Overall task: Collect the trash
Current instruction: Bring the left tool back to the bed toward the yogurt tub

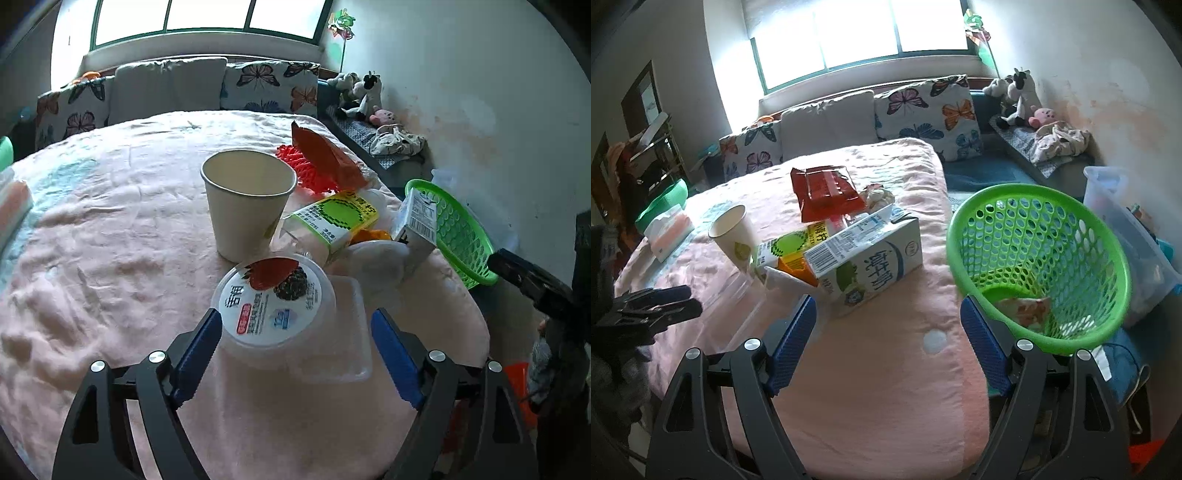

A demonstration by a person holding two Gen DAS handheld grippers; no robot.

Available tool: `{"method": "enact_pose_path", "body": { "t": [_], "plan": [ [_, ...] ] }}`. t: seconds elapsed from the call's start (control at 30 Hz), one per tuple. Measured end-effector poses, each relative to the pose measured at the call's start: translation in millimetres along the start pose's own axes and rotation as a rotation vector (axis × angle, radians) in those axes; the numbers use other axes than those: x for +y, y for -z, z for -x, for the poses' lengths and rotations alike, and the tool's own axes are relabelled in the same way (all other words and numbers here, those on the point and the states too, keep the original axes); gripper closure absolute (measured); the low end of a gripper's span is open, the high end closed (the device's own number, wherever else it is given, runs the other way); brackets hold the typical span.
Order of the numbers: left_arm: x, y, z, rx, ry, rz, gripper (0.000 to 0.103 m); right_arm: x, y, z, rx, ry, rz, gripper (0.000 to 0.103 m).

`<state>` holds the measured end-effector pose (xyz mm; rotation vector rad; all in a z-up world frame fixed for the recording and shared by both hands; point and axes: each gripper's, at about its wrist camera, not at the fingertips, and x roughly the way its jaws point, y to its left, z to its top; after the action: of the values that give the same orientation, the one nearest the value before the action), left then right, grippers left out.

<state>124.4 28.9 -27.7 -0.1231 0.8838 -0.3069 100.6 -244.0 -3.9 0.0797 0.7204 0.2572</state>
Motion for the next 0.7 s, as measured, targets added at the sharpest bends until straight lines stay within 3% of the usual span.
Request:
{"method": "enact_pose_path", "body": {
  "t": [0.17,0.57,0.7],
  "plan": [
    [10,-5,-18,0.035,0.004,0.02,0.014,2,1,-2,0.012,0.0,0.004,0.023],
    [13,-10,-38,0.057,0.006,0.017,0.012,11,-2,-13,0.029,-0.008,0.015,0.023],
    [9,-11,-38,0.045,0.0,-0.002,0.02,11,-4,-16,0.037,-0.008,0.014,0.023]
  ]
}}
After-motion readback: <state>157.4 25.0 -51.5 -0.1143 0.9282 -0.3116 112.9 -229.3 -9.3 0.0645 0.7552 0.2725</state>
